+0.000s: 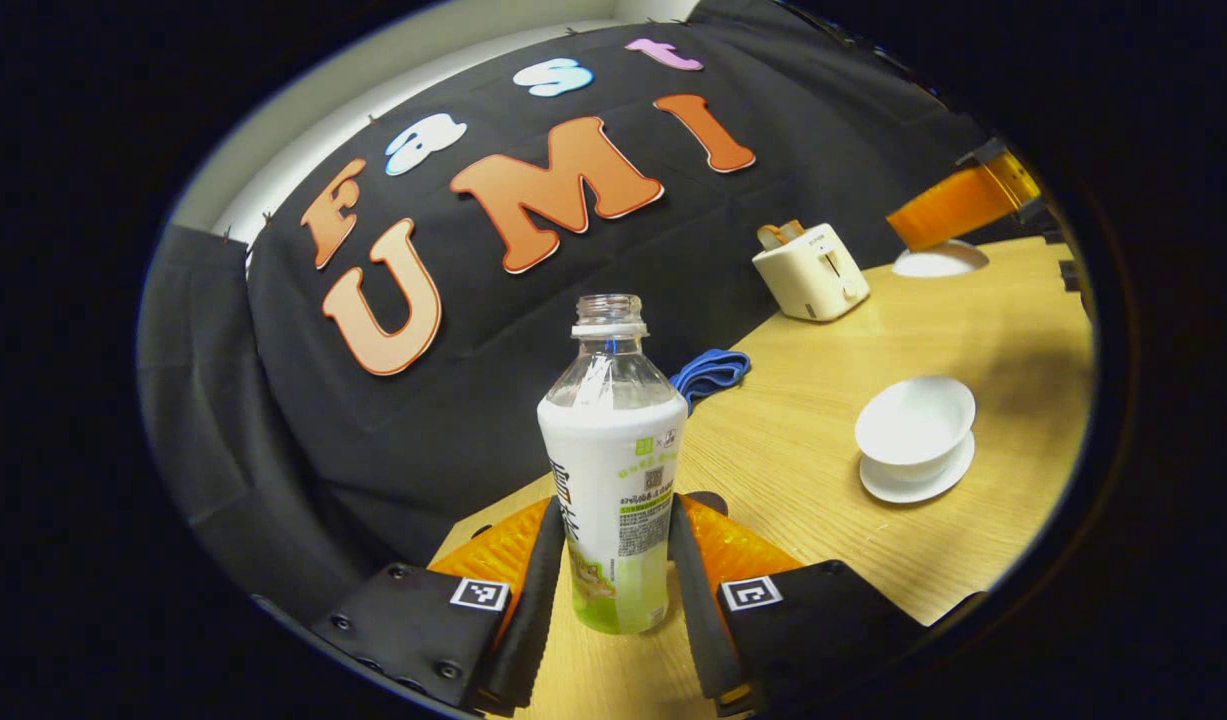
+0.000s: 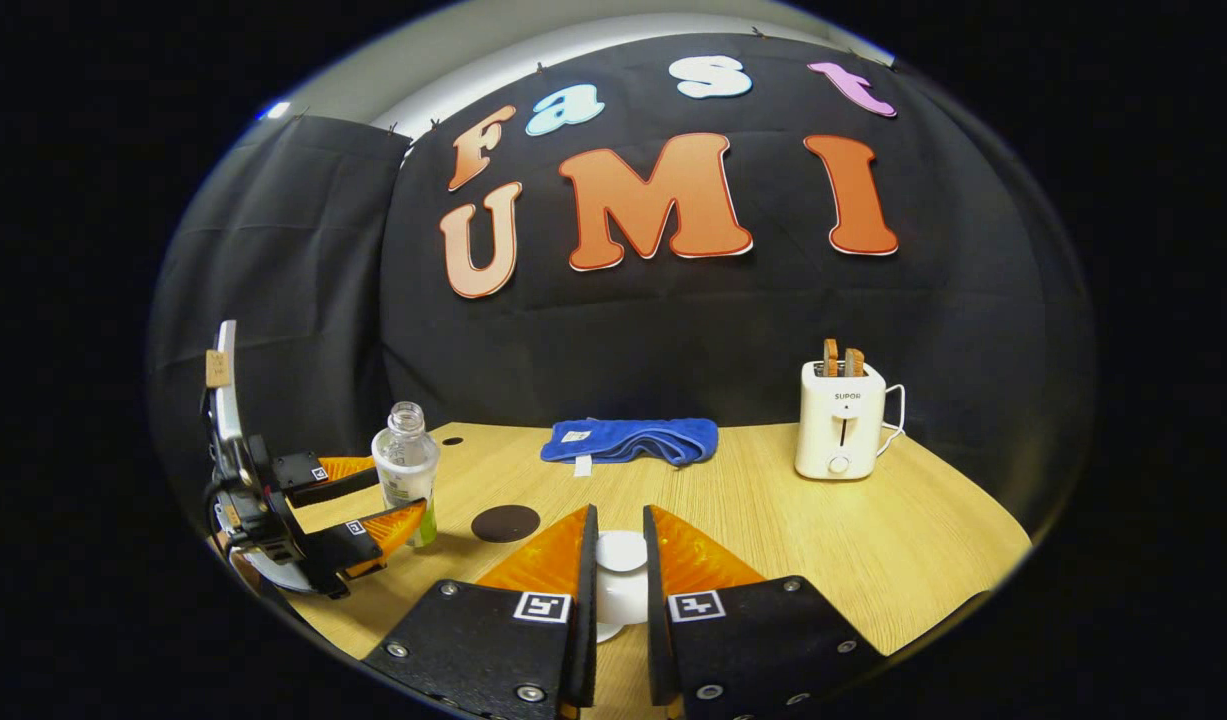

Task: Open the teacup lid with one hand, grasp the water bottle and pour water into the teacup with the other hand; after pouring, place the water bottle on the coaster and then close the teacup lid.

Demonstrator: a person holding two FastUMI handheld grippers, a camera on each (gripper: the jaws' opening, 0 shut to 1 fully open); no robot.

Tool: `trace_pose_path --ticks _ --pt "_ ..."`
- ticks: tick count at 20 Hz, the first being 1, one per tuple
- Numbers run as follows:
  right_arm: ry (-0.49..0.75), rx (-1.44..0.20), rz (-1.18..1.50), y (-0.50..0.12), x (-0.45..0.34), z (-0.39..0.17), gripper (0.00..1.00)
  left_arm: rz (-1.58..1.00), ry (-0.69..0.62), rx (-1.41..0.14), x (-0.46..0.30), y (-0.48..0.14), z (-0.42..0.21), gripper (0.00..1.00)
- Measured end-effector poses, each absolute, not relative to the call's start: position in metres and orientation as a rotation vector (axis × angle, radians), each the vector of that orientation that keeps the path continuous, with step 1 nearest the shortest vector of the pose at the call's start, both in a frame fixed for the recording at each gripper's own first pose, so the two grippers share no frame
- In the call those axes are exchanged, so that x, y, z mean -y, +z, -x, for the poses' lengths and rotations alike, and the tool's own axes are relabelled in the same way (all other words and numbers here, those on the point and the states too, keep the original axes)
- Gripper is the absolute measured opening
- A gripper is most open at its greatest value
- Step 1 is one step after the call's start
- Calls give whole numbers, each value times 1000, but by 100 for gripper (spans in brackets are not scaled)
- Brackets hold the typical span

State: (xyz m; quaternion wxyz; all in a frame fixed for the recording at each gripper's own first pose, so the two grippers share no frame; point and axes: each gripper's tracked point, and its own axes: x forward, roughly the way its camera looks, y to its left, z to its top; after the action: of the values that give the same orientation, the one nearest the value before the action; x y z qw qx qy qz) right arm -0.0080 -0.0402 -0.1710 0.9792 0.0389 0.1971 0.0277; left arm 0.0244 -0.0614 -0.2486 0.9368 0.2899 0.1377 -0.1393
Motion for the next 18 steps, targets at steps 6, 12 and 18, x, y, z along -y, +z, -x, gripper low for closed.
trace_pose_path --ticks 6,12,18 --pt "32 -391 -87 -168 54 10 17 -888 -243 -163 61 -241 -29 63" --pt "39 -387 -85 -166 55 12 21 -1084 -337 -98 89 -245 -18 62" --pt "29 -391 -81 -169 60 13 22 -1251 -419 -71 107 -254 -18 58"
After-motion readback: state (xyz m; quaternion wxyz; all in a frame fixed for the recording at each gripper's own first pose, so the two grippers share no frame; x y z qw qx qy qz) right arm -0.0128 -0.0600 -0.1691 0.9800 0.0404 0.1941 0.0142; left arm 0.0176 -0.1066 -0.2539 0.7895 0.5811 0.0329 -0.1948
